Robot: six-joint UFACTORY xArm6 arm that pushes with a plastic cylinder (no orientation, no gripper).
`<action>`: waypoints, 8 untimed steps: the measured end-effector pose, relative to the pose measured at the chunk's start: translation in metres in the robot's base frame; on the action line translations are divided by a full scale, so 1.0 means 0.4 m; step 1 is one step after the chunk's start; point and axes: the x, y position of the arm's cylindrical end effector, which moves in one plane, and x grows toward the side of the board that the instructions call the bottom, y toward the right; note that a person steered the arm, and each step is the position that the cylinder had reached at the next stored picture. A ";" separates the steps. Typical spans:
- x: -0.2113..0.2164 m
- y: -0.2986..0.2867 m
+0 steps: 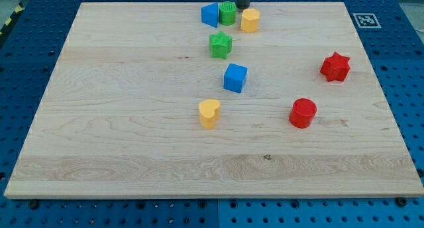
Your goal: Move the blue triangle left to the green star
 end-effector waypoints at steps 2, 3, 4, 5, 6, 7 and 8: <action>0.049 -0.064; 0.068 -0.108; 0.063 -0.166; 0.063 -0.231; 0.064 -0.249; 0.064 -0.261; 0.067 -0.289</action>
